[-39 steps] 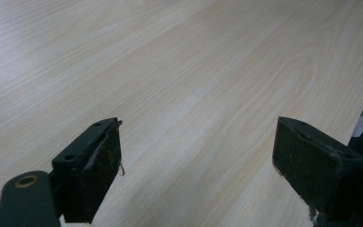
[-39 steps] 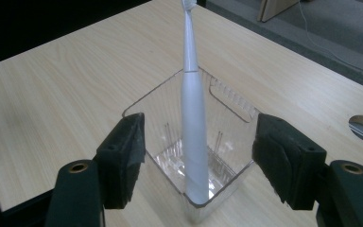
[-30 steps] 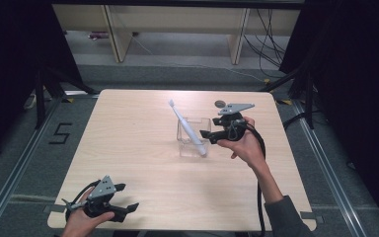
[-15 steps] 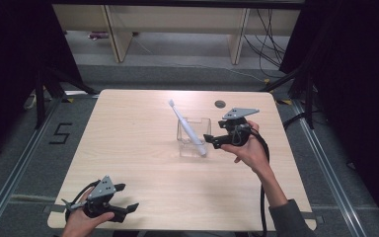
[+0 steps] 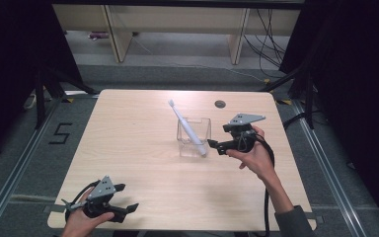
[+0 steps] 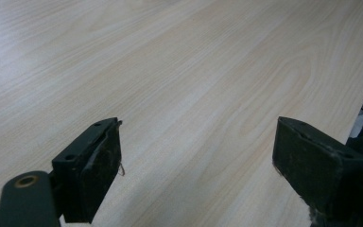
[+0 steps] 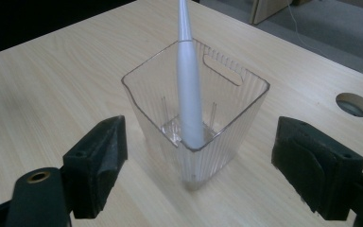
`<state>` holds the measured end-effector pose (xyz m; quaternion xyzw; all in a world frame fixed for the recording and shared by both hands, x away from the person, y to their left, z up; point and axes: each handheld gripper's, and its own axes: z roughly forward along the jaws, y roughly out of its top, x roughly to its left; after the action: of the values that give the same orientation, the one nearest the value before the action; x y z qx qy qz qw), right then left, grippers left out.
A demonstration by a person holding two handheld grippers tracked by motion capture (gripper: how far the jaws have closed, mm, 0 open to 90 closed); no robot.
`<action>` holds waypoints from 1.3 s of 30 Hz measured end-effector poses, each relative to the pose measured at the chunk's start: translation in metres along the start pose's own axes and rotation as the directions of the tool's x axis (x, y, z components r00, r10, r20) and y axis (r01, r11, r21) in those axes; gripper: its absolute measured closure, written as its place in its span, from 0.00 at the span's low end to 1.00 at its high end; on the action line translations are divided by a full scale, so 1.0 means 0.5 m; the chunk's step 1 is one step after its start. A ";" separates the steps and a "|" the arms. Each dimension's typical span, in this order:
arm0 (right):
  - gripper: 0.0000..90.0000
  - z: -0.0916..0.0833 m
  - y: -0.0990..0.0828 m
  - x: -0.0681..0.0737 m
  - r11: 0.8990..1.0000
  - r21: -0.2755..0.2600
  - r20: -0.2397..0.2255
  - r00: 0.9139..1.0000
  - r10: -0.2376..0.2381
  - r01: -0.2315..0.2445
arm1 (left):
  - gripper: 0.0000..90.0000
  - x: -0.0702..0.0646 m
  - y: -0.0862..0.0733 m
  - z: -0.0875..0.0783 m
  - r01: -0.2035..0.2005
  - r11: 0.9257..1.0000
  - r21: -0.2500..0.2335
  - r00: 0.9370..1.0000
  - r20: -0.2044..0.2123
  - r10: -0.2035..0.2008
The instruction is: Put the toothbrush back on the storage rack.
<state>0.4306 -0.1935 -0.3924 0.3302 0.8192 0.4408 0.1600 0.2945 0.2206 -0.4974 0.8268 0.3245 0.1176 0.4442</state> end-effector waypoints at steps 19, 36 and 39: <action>0.20 -0.017 -0.050 0.002 1.000 0.006 0.019 1.000 0.007 -0.007 | 0.17 -0.001 -0.001 0.000 0.015 1.000 -0.011 1.000 0.005 -0.015; 0.21 -0.020 -0.108 -0.002 0.999 0.004 0.033 0.998 0.052 -0.053 | 0.17 0.002 0.000 -0.003 0.001 1.000 0.001 1.000 -0.005 -0.001; 0.21 -0.020 -0.119 -0.001 0.999 0.019 0.038 0.999 0.035 -0.036 | 0.17 0.001 -0.001 -0.003 0.019 1.000 -0.008 1.000 -0.002 -0.019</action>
<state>0.4017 -0.2232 -0.4360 0.3543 0.8143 0.4294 0.1643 0.2938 0.2220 -0.4968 0.8216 0.3326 0.1157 0.4483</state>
